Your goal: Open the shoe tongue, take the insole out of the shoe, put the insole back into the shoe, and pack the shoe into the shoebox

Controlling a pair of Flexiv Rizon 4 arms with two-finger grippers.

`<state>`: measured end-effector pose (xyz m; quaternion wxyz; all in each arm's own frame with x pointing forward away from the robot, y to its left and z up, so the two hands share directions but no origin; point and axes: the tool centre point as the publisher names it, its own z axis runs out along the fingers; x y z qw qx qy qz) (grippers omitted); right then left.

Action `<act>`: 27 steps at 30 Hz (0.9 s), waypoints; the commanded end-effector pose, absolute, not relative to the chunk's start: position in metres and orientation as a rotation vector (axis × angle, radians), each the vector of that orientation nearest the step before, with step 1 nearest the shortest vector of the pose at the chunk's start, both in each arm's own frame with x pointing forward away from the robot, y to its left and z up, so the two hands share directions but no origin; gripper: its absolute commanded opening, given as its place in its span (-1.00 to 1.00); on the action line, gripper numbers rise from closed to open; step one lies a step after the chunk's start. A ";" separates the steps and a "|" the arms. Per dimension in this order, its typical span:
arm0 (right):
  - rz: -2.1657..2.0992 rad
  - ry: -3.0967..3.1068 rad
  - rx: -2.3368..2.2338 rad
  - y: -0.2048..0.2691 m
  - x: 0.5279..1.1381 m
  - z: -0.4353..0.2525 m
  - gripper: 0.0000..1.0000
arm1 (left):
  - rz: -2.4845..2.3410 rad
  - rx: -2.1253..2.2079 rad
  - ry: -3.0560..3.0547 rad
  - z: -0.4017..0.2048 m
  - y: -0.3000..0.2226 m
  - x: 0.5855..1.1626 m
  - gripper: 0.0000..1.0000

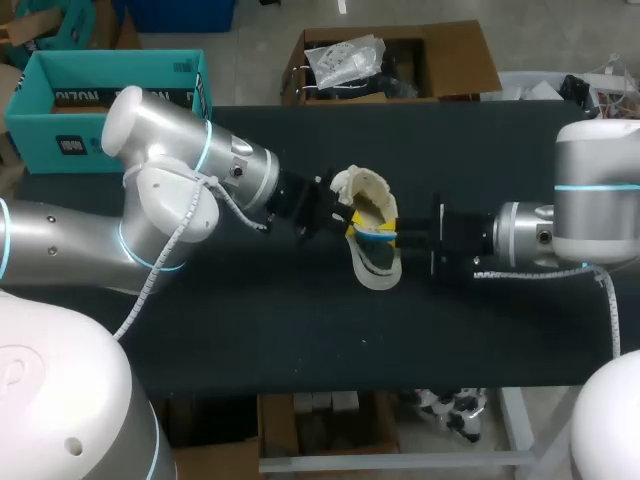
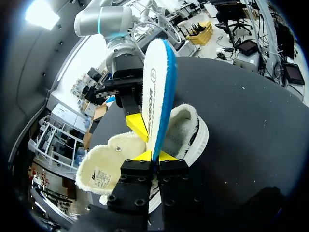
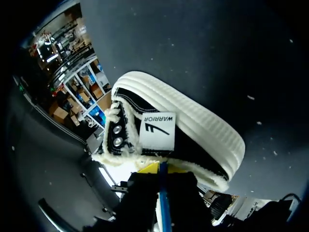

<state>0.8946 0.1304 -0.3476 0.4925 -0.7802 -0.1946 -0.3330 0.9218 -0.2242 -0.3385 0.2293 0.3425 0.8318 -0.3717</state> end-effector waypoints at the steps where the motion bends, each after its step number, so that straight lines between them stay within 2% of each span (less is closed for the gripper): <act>1: -0.796 -0.476 -1.900 0.135 0.903 -0.354 -1.00 | -1.021 0.934 2.297 -0.344 -0.230 0.926 -1.00; 6: -0.794 -0.472 -1.905 0.132 0.904 -0.355 -1.00 | -1.031 0.933 2.288 -0.341 -0.228 0.922 -0.95; 8: -0.796 -0.468 -1.908 0.130 0.905 -0.355 -1.00 | -1.041 0.942 2.273 -0.337 -0.227 0.918 -0.54; 9: -0.798 -0.466 -1.909 0.128 0.905 -0.355 -1.00 | -1.044 0.947 2.263 -0.335 -0.226 0.915 -0.44; 11: -0.803 -0.461 -1.911 0.126 0.906 -0.355 -1.00 | -1.055 0.951 2.246 -0.331 -0.225 0.911 -0.39; 14: -0.806 -0.457 -1.912 0.125 0.906 -0.355 -1.00 | -1.061 0.965 2.225 -0.327 -0.225 0.907 -0.49; 15: -0.807 -0.456 -1.912 0.125 0.906 -0.355 -1.00 | -1.064 0.969 2.220 -0.326 -0.225 0.906 -0.60; 16: -0.808 -0.454 -1.913 0.125 0.906 -0.355 -1.00 | -1.062 0.969 2.217 -0.324 -0.226 0.905 -0.87; 17: -0.808 -0.454 -1.913 0.125 0.907 -0.356 -1.00 | -1.066 0.972 2.208 -0.323 -0.226 0.904 -0.98; 24: -0.805 -0.458 -1.916 0.126 0.904 -0.352 -1.00 | -1.061 0.983 2.202 -0.324 -0.230 0.906 -1.00; 26: -0.818 -0.460 -1.913 0.124 0.899 -0.346 -0.40 | -1.061 0.982 2.205 -0.326 -0.230 0.907 -1.00; 27: -0.823 -0.462 -1.913 0.123 0.896 -0.343 -0.28 | -1.062 0.980 2.206 -0.327 -0.230 0.907 -1.00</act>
